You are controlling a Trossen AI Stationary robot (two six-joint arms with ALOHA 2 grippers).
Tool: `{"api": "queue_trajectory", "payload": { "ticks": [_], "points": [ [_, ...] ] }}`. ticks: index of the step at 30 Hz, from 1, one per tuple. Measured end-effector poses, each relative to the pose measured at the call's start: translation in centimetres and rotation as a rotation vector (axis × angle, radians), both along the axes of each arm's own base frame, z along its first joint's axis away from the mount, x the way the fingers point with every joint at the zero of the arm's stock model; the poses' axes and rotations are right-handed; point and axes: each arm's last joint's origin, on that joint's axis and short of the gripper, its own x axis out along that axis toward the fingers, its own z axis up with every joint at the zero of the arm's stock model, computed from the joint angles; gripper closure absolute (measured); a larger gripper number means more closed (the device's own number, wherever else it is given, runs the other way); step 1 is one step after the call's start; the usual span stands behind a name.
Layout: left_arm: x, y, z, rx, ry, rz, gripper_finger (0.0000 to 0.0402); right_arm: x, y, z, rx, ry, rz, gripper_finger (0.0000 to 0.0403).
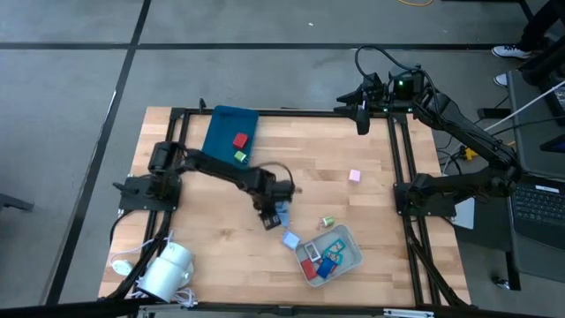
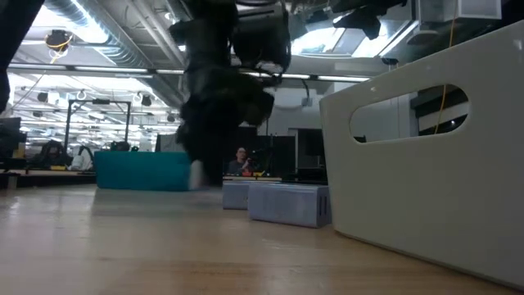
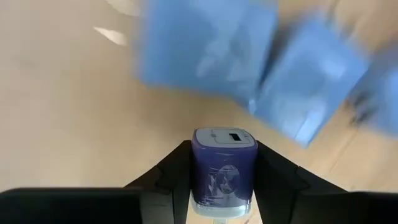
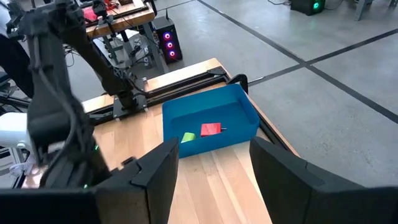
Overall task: Pick & Place Office items
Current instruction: Put the violet charger adapter into the blue bin
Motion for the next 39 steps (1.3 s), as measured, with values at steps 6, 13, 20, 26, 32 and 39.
{"api": "queue_trajectory", "payload": {
  "ticks": [6,13,20,26,32,39],
  "points": [
    [-0.9,4.7,5.6,0.168,-0.209,0.213,0.0276,0.0,0.0,0.0,0.000,-0.001,0.000,0.0199],
    [-5.0,11.3,10.1,0.369,-0.381,0.458,0.0276,0.0,0.0,0.1,-0.004,-0.006,0.000,0.0199],
    [-11.8,15.7,8.7,0.448,-0.424,0.675,0.0276,0.0,0.0,0.1,0.003,-0.008,-0.003,0.0199],
    [-16.8,17.5,4.6,0.375,-0.385,0.804,0.0276,0.0,-0.1,0.1,0.012,-0.008,-0.030,0.0199],
    [-18.7,17.8,2.2,0.291,-0.372,0.853,0.0276,0.0,-0.1,0.1,0.031,-0.012,-0.042,0.0199],
    [-19.5,18.3,1.7,0.265,-0.371,0.969,0.0153,0.0,-0.2,0.1,0.026,-0.009,-0.065,0.0199]
  ]
}}
